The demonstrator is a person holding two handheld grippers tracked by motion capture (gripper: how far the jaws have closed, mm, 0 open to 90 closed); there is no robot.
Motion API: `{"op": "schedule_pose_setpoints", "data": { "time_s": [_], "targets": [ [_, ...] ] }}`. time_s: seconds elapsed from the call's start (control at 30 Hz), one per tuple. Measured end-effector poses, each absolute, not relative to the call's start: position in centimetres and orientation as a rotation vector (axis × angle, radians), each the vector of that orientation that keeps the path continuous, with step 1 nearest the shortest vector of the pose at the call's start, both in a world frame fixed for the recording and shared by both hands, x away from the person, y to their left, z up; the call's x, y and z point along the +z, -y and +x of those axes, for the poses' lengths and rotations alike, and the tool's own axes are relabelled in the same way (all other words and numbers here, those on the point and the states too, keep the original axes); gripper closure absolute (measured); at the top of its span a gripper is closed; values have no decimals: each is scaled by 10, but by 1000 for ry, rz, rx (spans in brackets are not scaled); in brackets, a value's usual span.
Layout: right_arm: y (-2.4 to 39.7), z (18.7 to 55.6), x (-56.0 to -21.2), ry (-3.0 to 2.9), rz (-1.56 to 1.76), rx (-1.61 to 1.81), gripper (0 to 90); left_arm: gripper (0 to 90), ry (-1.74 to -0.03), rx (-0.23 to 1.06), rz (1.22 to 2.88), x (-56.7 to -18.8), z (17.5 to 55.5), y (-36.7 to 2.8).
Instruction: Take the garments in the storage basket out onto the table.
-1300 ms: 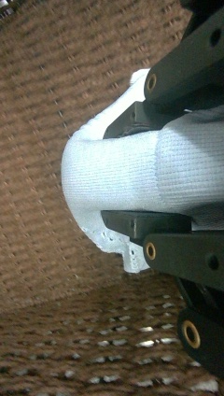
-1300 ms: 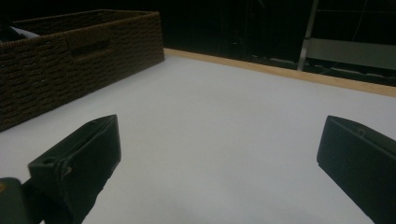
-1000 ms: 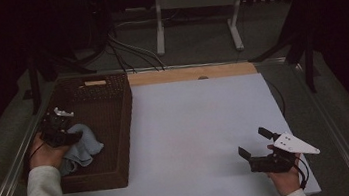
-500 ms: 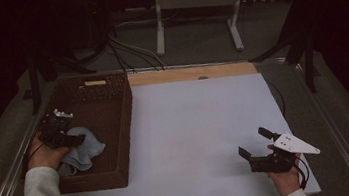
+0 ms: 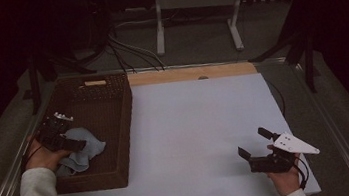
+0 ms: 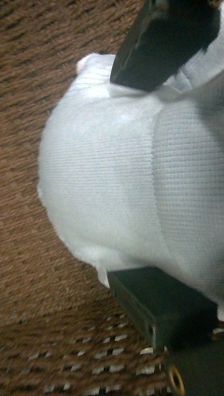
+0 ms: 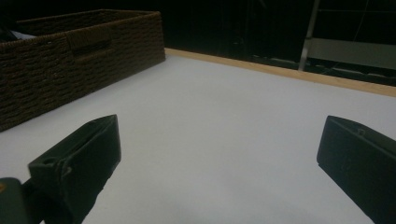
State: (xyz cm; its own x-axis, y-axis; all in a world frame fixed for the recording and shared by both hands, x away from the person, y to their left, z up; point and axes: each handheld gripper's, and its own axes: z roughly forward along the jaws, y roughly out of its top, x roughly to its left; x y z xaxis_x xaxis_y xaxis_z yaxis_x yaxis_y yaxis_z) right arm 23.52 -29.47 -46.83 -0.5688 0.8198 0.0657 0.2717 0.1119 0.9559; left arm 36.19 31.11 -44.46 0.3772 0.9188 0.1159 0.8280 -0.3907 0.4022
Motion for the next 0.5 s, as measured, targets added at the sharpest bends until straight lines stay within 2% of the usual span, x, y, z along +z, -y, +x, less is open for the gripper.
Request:
{"op": "schedule_pose_setpoints", "data": {
  "time_s": [0.1,0.27,0.5],
  "targets": [
    [295,235,-468,-1904,1059,1473,1,8,-1561,442,2357,-447,363,-312],
    [295,235,-468,-1904,1058,1472,1,24,-1579,434,2376,-449,364,-311],
    [295,235,-468,-1903,1062,1473,1,308,-1578,448,2378,-446,364,-310]
  ]
}}
